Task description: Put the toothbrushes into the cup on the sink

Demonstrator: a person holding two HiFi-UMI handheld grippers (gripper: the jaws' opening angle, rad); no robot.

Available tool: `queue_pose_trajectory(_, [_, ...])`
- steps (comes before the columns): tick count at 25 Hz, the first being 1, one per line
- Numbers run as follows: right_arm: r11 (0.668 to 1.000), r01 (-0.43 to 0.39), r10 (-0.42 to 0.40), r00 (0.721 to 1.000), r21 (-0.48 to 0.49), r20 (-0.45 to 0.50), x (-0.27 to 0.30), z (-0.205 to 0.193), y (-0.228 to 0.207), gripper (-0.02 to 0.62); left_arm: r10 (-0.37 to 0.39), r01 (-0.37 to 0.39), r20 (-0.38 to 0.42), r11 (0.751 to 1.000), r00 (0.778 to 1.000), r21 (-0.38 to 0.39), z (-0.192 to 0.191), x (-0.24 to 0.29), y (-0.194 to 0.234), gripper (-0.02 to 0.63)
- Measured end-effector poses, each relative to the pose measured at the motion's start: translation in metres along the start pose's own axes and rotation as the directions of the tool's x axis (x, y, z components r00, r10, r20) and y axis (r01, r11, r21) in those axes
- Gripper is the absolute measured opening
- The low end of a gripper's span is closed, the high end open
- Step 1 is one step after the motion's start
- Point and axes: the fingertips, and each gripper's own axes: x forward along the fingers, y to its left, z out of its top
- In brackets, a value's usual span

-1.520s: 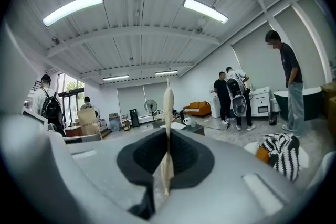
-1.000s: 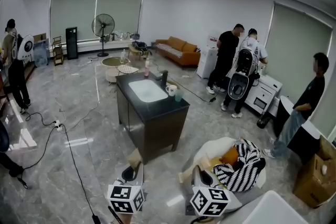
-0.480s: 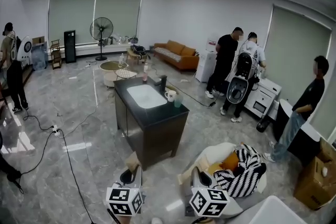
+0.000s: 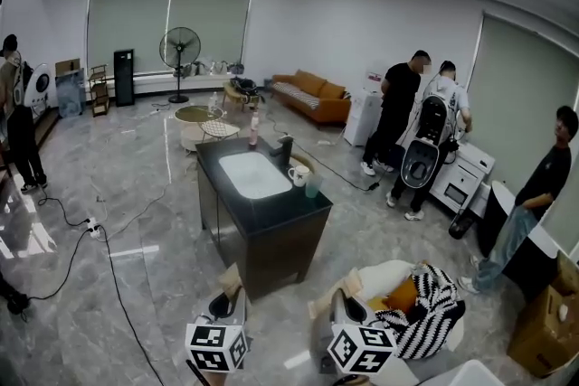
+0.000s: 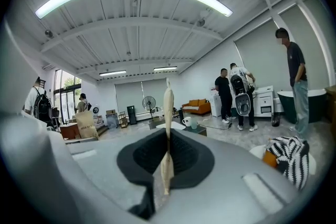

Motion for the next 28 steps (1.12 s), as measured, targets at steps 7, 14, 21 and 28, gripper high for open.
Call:
queue_pose_trajectory(7, [1.0, 0.004, -0.004, 1.0, 0.002, 0.004, 0.068, 0.021, -0.03, 0.008, -0.004, 0.004, 0.014, 1.0, 1.0, 0.013, 0.015, 0.073, 0.003, 0.048])
queue_pose_trajectory(14, [1.0, -0.023, 0.022, 1.0, 0.018, 0.011, 0.13, 0.033, -0.05, 0.008, 0.03, -0.03, 0.007, 0.999, 1.0, 0.027, 0.02, 0.128, 0.017, 0.048])
queue_pose_trajectory(21, [0.998, -0.031, 0.03, 0.999, 0.045, 0.029, 0.173, 0.043, -0.078, 0.008, 0.046, -0.046, -0.005, 0.999, 0.999, 0.025, 0.021, 0.173, 0.017, 0.048])
queue_pose_trajectory(28, [0.996, -0.027, 0.026, 1.0, 0.082, 0.015, 0.199, 0.038, -0.104, 0.008, 0.056, -0.055, -0.025, 0.997, 0.998, 0.05, 0.018, 0.203, 0.014, 0.048])
